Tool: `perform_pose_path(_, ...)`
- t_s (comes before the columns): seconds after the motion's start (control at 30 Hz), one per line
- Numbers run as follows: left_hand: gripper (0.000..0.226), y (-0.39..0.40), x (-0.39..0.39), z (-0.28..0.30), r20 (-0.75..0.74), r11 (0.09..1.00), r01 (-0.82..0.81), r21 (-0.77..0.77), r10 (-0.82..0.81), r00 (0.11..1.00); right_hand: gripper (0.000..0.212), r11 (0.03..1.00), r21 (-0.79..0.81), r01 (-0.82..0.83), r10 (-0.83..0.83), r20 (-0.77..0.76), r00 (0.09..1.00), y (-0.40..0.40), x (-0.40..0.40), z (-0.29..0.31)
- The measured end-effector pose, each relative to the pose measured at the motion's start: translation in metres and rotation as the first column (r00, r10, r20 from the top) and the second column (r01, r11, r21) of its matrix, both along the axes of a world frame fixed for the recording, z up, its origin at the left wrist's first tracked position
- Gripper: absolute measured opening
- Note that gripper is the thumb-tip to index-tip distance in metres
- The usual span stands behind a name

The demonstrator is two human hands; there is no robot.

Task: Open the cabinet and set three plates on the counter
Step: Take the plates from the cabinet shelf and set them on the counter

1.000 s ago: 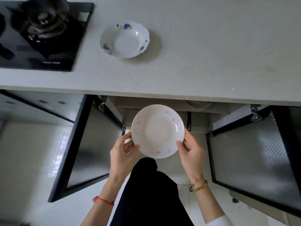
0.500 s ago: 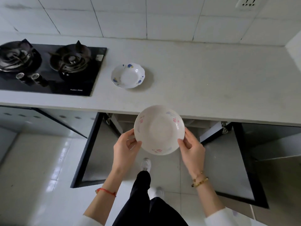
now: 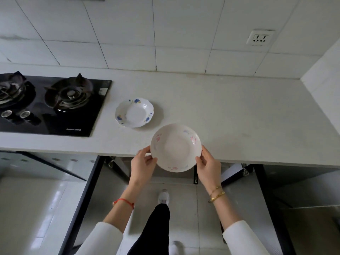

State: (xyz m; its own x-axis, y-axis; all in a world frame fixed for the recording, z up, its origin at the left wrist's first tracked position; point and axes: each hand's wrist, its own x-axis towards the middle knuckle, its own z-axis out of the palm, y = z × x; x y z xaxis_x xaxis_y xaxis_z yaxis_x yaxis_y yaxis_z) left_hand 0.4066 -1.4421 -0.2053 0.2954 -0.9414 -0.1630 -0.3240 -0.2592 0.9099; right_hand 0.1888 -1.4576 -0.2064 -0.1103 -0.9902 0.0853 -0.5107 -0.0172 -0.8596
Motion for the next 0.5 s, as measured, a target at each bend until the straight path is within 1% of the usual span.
perform_pose_path(0.1, 0.045, -0.044, 0.003, -0.007, 0.04, 0.999, 0.042, 0.007, -0.042, 0.998, 0.047, 1.0, 0.02, -0.006, 0.006, -0.022, 1.0, -0.041, 0.003, -0.004)
perform_pose_path(0.23, 0.045, -0.101, 0.007, -0.014, 0.09, 0.997, 0.068, 0.033, -0.071, 0.993, 0.049, 0.999, 0.031, -0.007, 0.009, -0.08, 0.997, -0.098, 0.007, -0.008)
perform_pose_path(0.37, 0.044, -0.148, 0.01, -0.024, 0.13, 0.993, 0.113, 0.041, -0.118, 0.984, 0.049, 0.998, 0.056, -0.038, 0.046, -0.15, 0.988, -0.15, 0.008, -0.019)
perform_pose_path(0.5, 0.041, -0.181, 0.008, -0.036, 0.24, 0.986, 0.138, 0.09, -0.156, 0.958, 0.051, 0.993, 0.108, -0.04, 0.058, -0.173, 0.983, -0.183, 0.008, -0.031)
